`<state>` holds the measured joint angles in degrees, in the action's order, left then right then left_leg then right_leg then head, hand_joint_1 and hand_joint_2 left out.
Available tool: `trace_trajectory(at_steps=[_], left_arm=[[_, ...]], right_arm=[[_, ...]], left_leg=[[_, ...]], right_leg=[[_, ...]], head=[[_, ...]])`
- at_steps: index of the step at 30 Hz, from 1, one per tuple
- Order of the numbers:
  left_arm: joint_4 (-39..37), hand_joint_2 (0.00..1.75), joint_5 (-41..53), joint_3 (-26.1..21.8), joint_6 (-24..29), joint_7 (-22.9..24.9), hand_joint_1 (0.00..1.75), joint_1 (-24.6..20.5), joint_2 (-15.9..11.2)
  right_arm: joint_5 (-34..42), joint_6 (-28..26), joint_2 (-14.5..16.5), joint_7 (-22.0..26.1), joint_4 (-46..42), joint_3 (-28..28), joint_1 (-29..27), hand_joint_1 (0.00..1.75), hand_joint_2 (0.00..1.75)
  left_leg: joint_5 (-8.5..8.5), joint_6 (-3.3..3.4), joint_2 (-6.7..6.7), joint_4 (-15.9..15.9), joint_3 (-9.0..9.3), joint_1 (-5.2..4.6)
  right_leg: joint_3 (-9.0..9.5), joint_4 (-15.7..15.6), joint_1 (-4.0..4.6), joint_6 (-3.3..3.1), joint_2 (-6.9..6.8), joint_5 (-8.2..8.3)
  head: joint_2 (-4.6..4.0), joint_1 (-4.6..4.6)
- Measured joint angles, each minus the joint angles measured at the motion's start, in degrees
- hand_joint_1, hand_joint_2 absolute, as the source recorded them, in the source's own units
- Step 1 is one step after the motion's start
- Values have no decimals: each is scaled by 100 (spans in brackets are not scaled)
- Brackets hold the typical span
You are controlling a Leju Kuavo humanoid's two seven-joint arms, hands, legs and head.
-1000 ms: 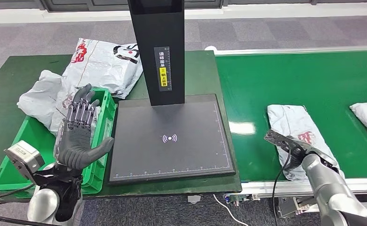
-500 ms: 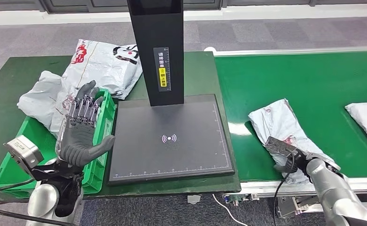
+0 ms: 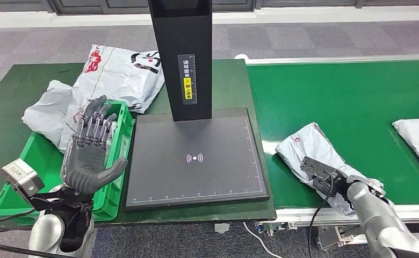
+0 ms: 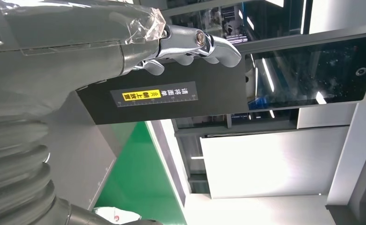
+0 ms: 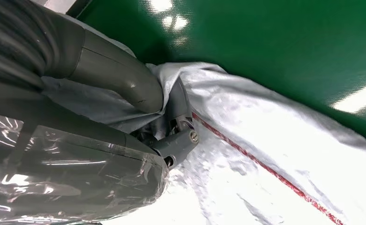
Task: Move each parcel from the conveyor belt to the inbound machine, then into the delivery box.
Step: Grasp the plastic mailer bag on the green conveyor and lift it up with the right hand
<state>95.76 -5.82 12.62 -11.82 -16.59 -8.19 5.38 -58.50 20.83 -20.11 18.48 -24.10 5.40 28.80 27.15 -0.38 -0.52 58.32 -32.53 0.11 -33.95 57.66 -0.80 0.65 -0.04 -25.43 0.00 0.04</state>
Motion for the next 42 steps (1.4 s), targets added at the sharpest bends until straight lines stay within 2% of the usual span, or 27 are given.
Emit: trace_trajectory(at_steps=[10,15,18,22,25,29,36,42], left_arm=[[86,175,-8,-2,0,-5,0,88,-14],[171,175,-7,-21,0,-49,0,169,-22],[299,175,7,-92,3,-99,0,307,-24],[533,175,66,-235,33,-190,0,570,-20],[687,175,153,-327,78,-227,0,736,2],[821,175,263,-423,134,-238,0,897,49],[854,175,381,-501,244,-237,0,932,112],[829,175,396,-553,307,-228,0,923,130]], right_arm=[[25,-77,15,-13,-5,-2,-73,175,175],[176,-374,62,-39,-32,-2,-110,175,175],[451,-604,113,24,-88,24,-130,175,175],[1372,-836,292,264,-403,295,-204,175,175],[2408,-881,542,146,-945,685,-272,175,175],[3540,-850,905,-126,-2082,1166,-536,175,175],[4032,-851,1548,-362,-4275,1275,-1181,175,175],[4225,-894,1922,-388,-5488,1140,-1500,175,175]], left_leg=[[1,3,-20,0,-2,0],[2,4,-20,-1,-3,0],[1,4,-20,-1,-7,0],[1,4,-12,-1,-19,-2],[0,4,-7,-2,-19,-1],[-2,3,-18,-3,-25,2],[-1,1,-16,-5,-32,4],[-1,1,-13,-5,-36,3]], right_leg=[[8,-6,-1,3,-17,-5],[13,-9,-1,3,-17,-5],[12,-10,-1,4,-17,-5],[-1,-9,-3,4,-8,-4],[-10,-9,-2,4,-5,-3],[-13,-7,0,3,-15,-4],[-25,-6,1,-1,-11,-7],[-29,-6,0,-1,-8,-7]], head=[[0,0],[0,0],[0,2],[0,2],[0,0],[0,1],[0,0],[0,2]])
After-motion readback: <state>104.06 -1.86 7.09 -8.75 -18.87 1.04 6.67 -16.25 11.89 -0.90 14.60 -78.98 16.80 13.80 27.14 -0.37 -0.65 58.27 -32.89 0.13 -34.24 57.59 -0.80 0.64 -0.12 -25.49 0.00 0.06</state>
